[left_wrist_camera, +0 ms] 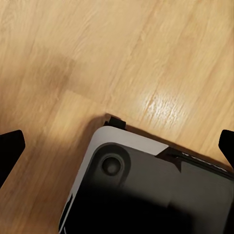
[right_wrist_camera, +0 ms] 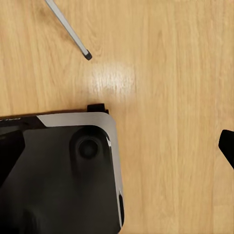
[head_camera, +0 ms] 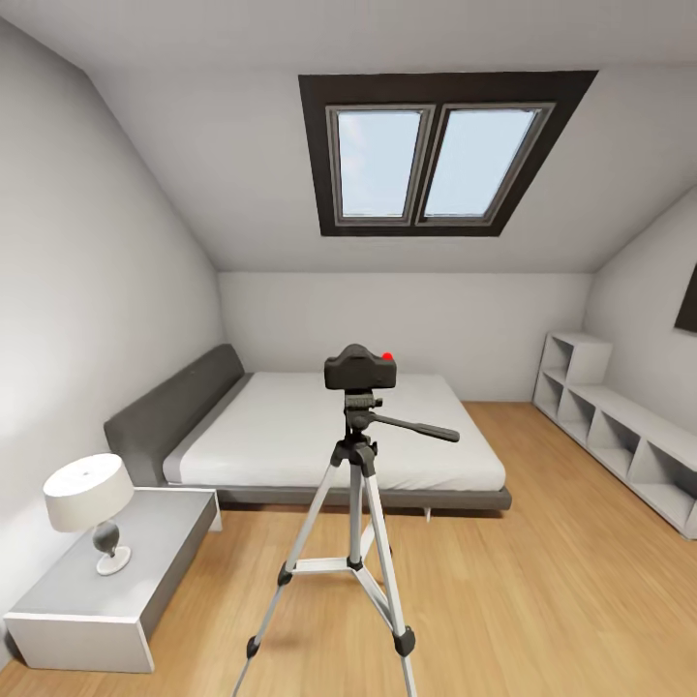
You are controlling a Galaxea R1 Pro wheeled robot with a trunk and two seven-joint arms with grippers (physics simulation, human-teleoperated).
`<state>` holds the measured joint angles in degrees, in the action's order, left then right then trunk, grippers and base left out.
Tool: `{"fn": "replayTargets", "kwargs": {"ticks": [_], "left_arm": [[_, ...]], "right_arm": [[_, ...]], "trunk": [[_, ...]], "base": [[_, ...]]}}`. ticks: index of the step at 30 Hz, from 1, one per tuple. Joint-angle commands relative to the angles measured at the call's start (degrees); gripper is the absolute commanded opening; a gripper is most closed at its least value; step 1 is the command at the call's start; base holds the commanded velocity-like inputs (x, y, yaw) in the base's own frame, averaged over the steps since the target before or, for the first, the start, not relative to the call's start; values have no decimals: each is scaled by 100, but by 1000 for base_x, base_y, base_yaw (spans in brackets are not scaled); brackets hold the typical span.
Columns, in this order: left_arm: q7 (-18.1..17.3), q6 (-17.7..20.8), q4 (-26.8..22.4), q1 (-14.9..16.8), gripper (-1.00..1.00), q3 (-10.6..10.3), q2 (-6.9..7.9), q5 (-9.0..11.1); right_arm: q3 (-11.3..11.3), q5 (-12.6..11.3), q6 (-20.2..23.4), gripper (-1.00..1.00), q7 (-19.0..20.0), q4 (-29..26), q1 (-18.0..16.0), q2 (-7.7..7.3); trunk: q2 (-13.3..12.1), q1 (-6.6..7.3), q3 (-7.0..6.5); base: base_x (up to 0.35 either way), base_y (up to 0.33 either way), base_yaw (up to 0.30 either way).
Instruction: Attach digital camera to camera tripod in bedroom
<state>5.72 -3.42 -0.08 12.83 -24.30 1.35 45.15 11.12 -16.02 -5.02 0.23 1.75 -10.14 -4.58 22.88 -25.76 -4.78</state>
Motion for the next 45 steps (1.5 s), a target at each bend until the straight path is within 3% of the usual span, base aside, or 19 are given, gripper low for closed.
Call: {"fn": "replayTargets", "kwargs": {"ticks": [1, 45], "left_arm": [[17, -9, -1, 0, 100, -48, -2, 37], [17, -8, -1, 0, 100, -48, -3, 45]], "right_arm": [[50, -51, -31, 100, 3, 19, -6, 2], [49, -50, -69, 100, 3, 19, -6, 28]], "trunk": [[4, -2, 2], [4, -2, 2]], "base": [[0, 0, 0], [-49, 0, 0]]}}
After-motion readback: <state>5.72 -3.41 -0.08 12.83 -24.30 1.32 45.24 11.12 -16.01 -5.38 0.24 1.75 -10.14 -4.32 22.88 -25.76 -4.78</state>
